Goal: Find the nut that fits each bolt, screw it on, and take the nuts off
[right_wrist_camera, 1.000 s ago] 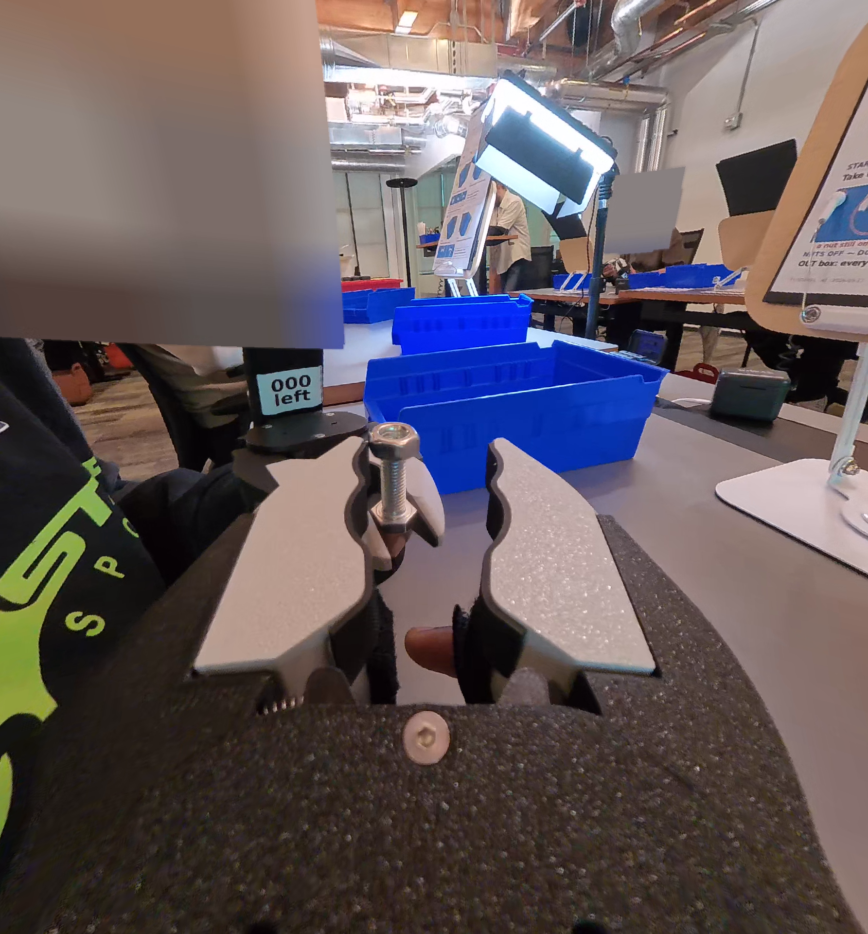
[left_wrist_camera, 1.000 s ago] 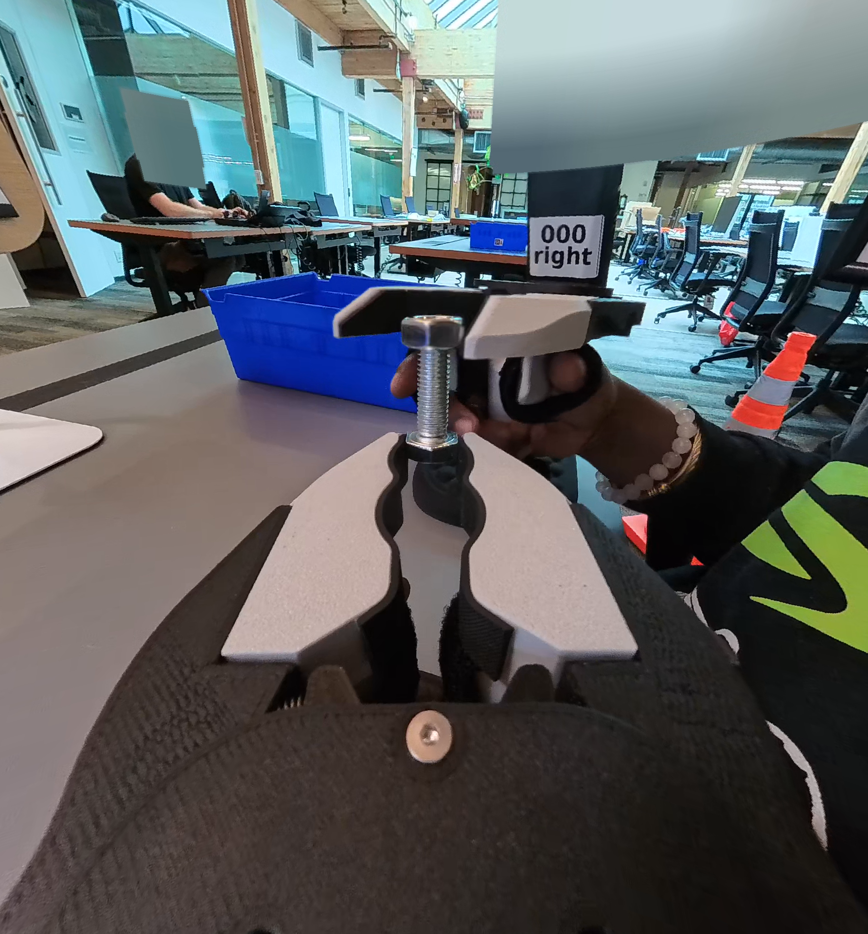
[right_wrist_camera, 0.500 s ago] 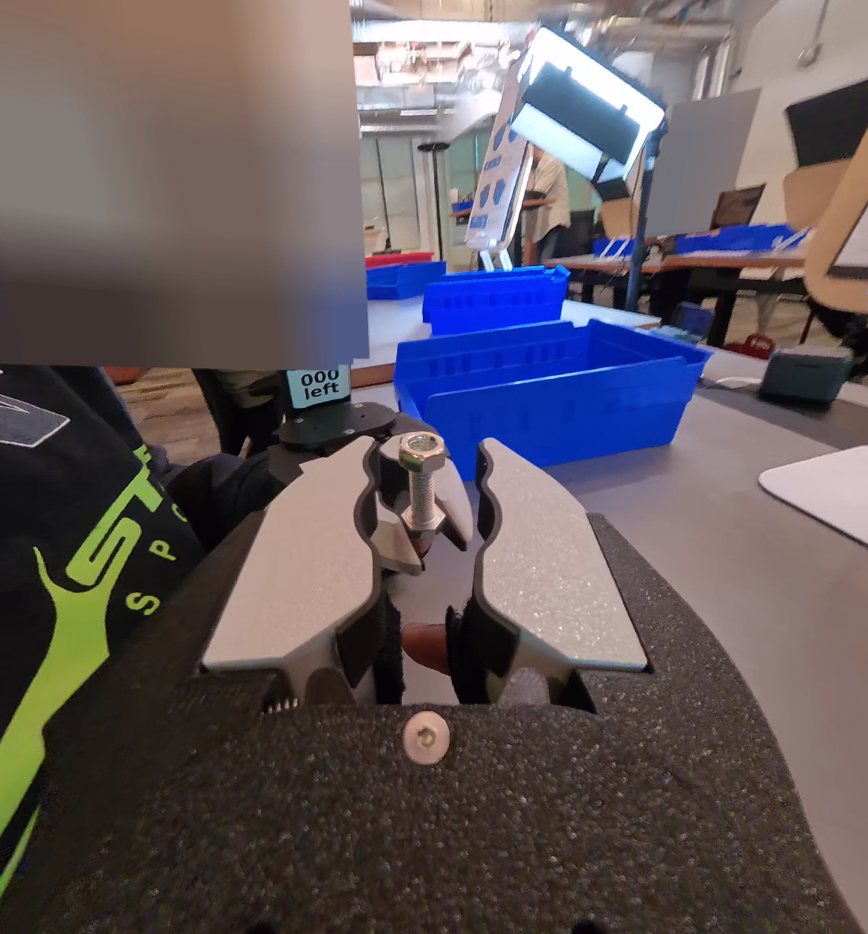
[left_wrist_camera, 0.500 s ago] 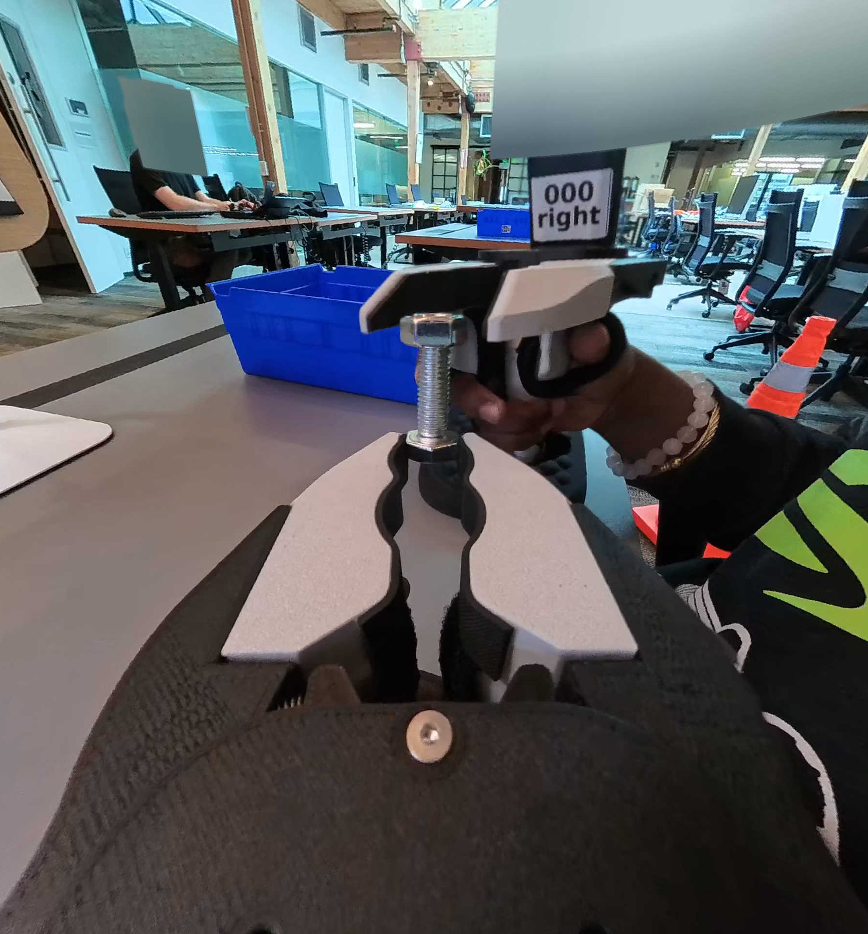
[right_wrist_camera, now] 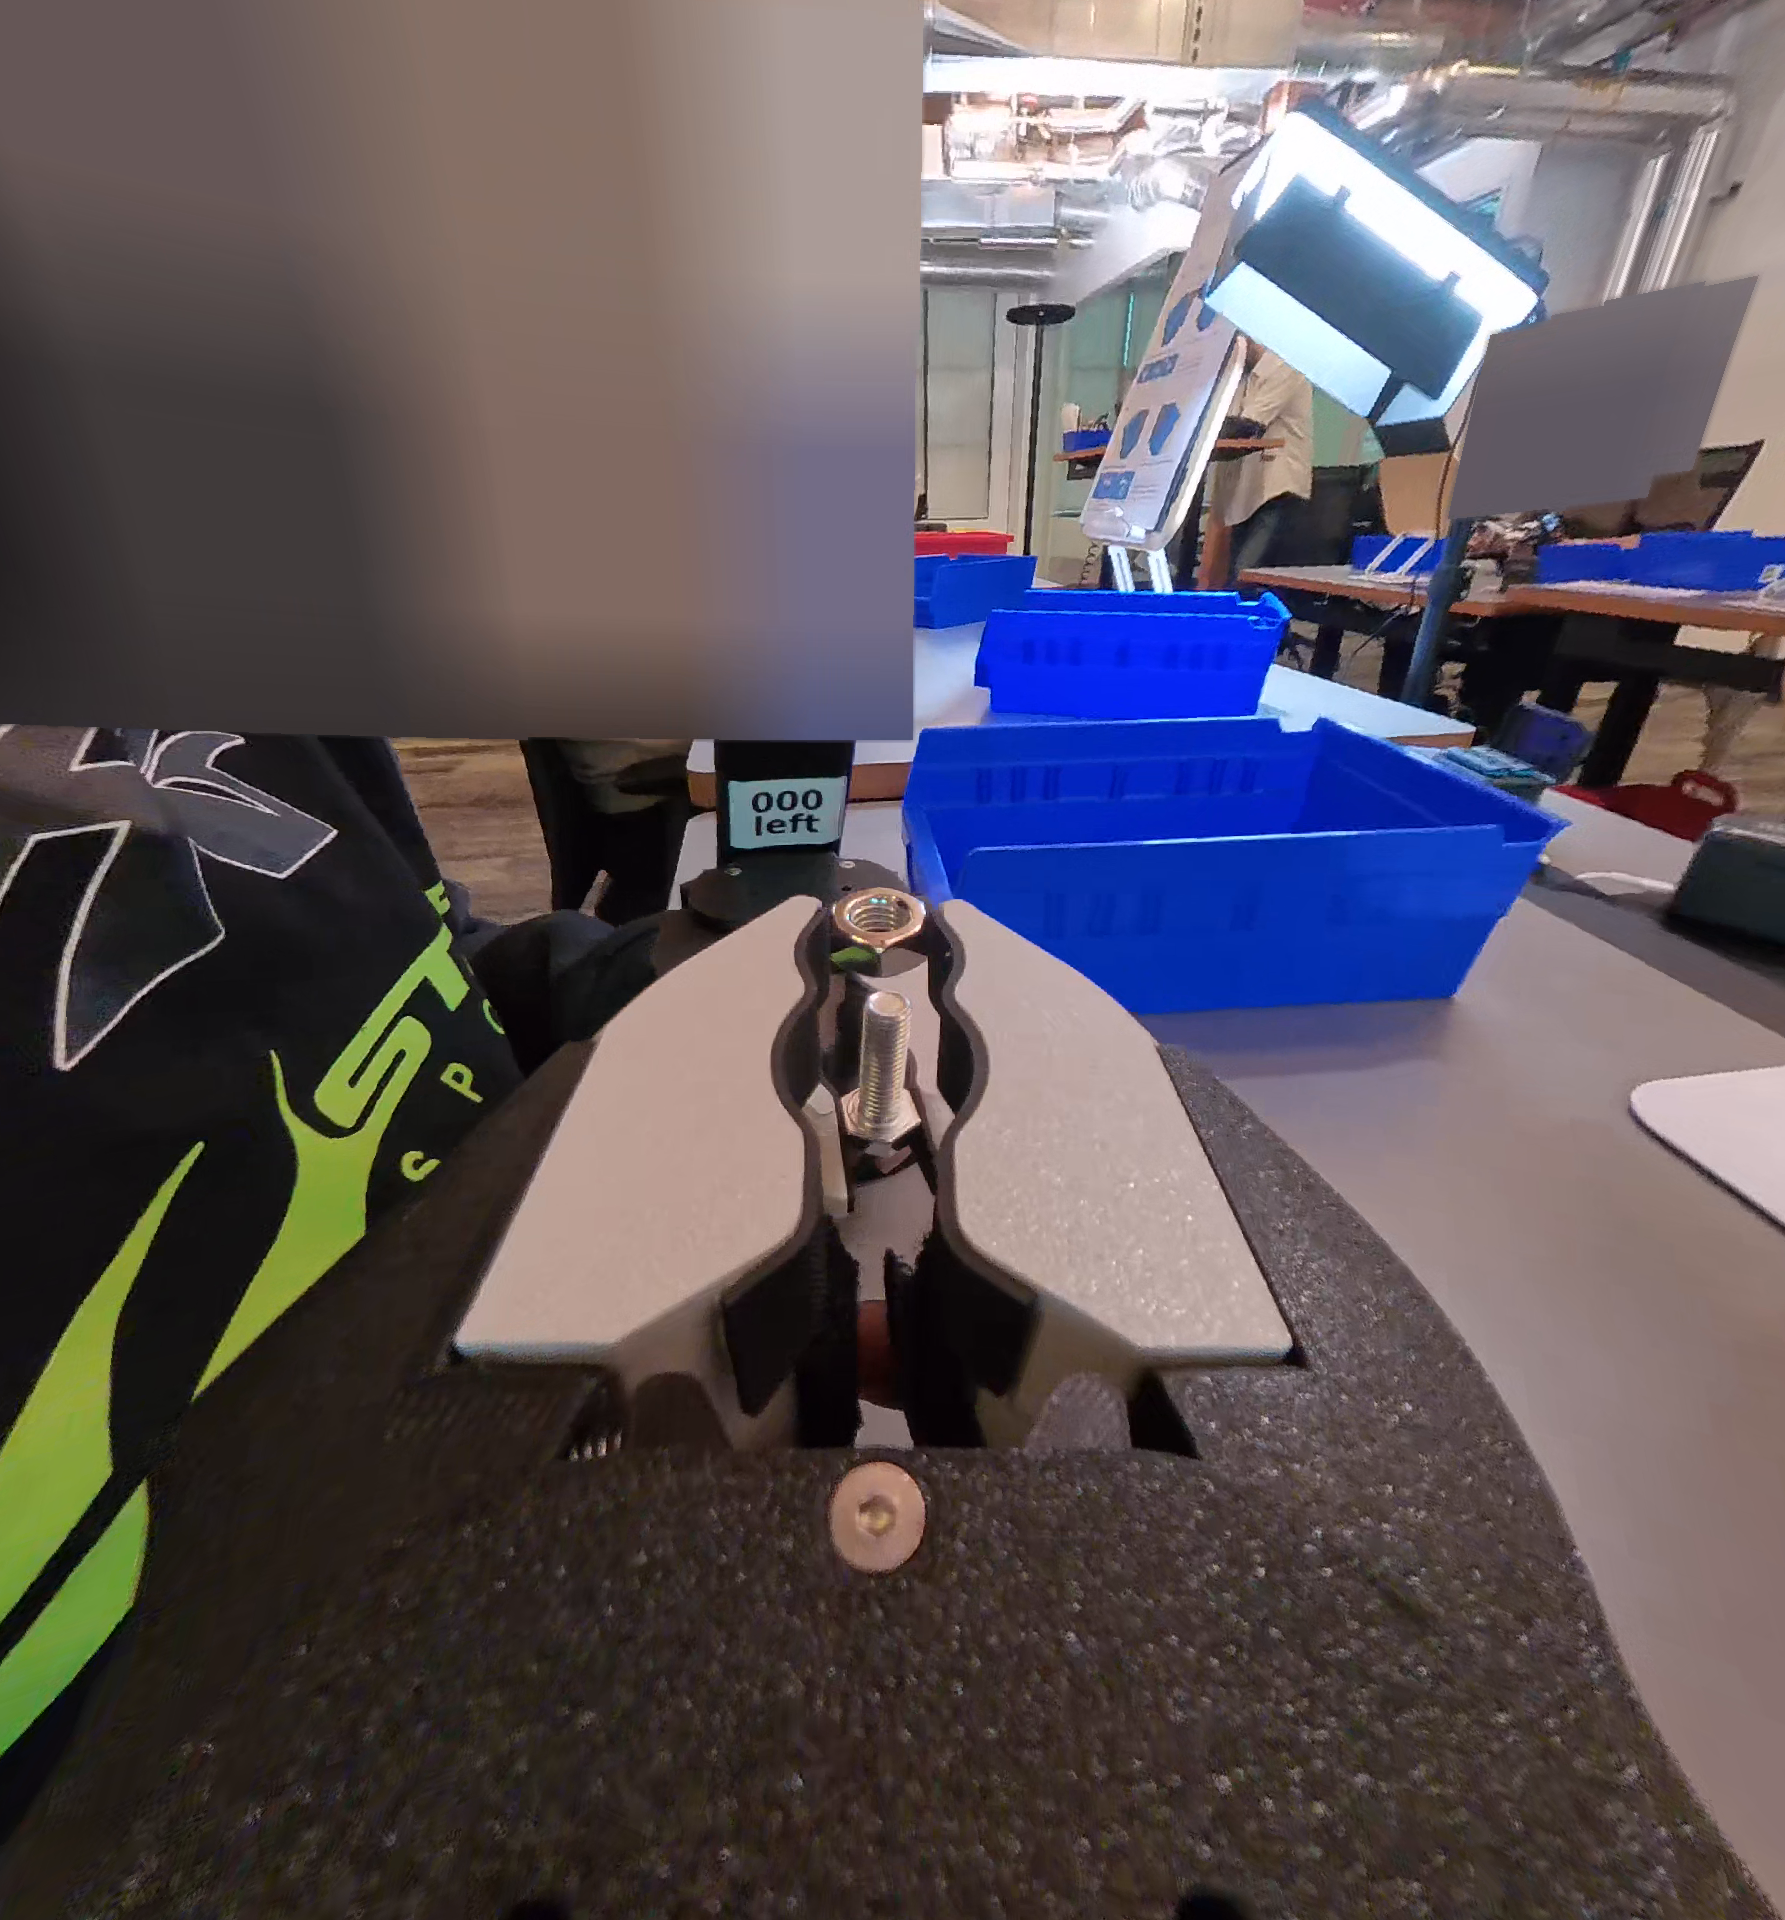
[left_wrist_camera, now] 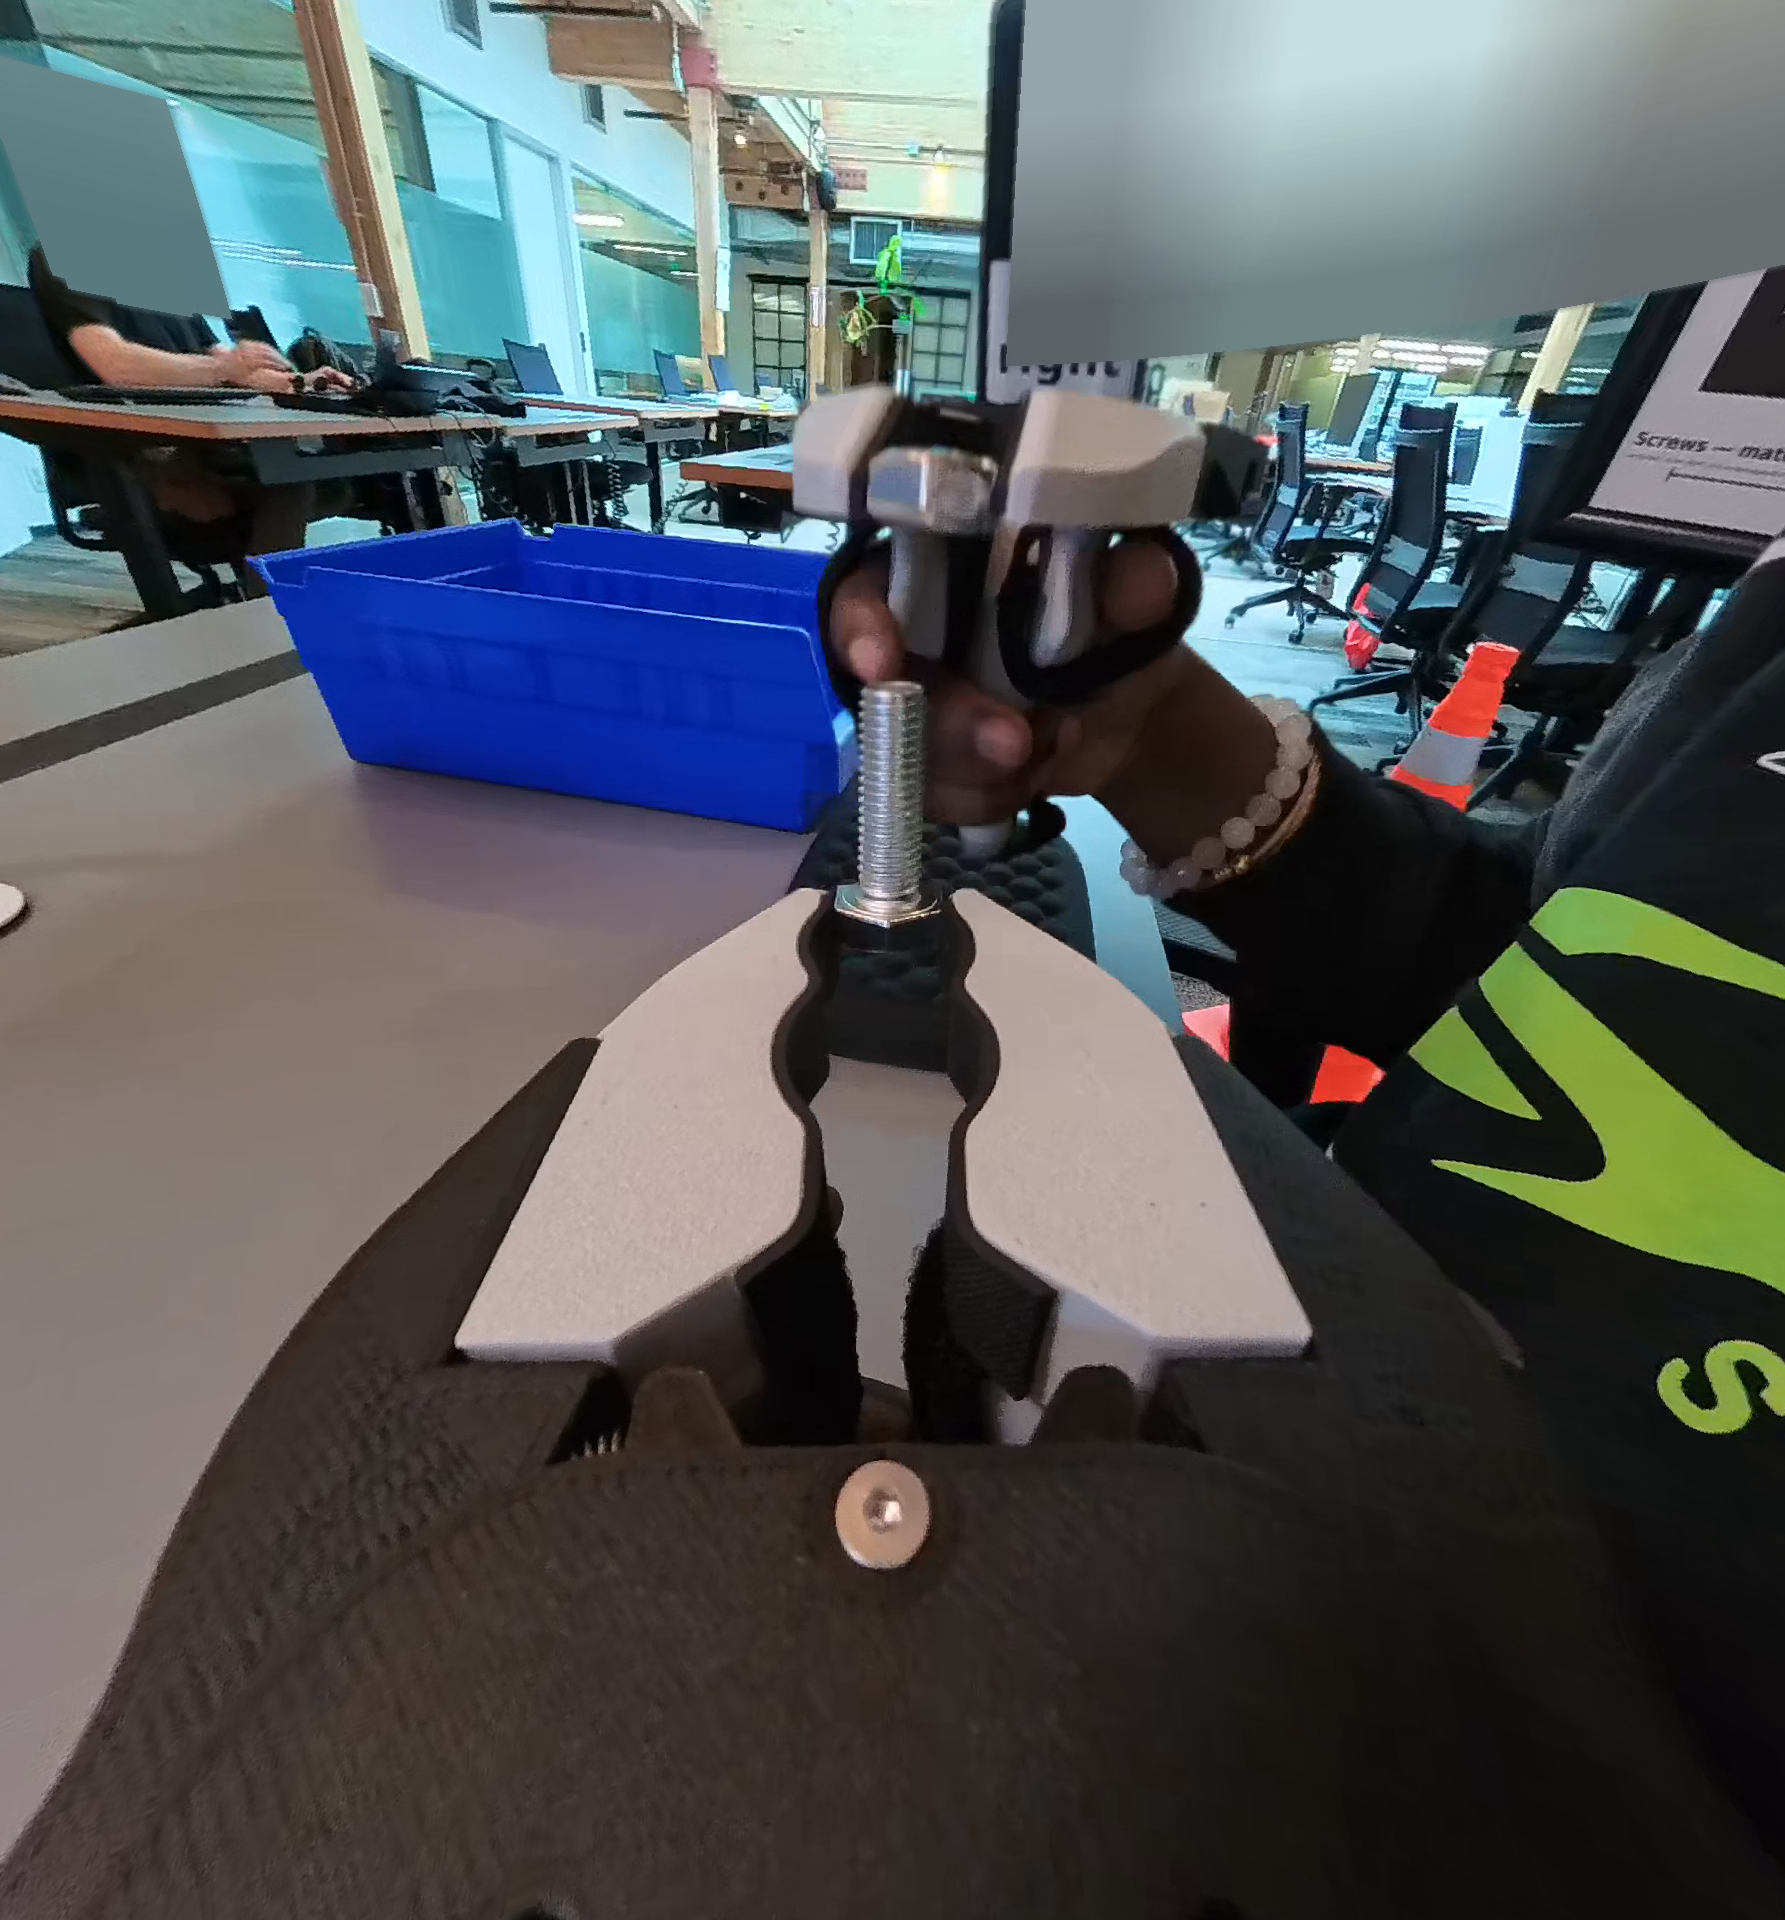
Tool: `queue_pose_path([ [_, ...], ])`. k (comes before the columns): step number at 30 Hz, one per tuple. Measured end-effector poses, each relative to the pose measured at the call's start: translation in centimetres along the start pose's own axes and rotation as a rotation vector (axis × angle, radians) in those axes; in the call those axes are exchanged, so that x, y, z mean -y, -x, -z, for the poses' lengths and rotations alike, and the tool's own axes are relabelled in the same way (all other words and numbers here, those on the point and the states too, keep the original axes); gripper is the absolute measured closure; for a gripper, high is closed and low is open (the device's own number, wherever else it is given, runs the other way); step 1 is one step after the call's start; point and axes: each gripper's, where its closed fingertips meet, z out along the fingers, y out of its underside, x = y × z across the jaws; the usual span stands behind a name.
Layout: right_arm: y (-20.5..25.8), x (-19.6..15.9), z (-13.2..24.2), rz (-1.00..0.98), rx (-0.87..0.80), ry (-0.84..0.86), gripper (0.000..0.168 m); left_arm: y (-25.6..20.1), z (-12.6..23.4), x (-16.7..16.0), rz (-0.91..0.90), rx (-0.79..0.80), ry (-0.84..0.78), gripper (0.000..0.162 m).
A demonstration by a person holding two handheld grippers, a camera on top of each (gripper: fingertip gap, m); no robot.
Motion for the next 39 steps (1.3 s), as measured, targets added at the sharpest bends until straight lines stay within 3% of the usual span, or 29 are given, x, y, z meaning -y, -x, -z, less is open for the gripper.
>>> queue_pose_path([
  [4, -3.4, 1.7, 4.0, 0.057, -0.222, 0.038, 0.151, 0.6, 0.2, 0.3, 0.002, 0.036, -0.021, 0.143],
  [10, -11.2, 2.3, 15.7, 0.061, -0.729, 0.242, 0.151, 0.9, 0.4, 0.9, -0.002, 0.062, -0.055, 0.143],
  [15, -16.2, -1.7, 25.6, -0.088, -1.049, 0.496, 0.15, 1.2, 0.6, 1.2, 0.001, 0.078, -0.076, 0.144],
  [19, -17.9, -6.3, 30.3, -0.26, -1.154, 0.687, 0.15, 1.3, 0.6, 1.1, 0.001, 0.084, -0.074, 0.144],
  [27, -18.5, -13.3, 34.2, -0.522, -1.214, 1.042, 0.15, 1.3, 0.5, 1.0, -0.002, 0.086, -0.07, 0.144],
  [36, -18.1, -14.9, 34.7, -0.61, -1.203, 1.091, 0.15, 1.3, 0.4, 0.9, -0.009, 0.089, -0.061, 0.144],
  [39, -18.0, -14.3, 34.6, -0.593, -1.209, 1.072, 0.142, 1.4, 0.4, 0.8, -0.009, 0.092, -0.06, 0.143],
])
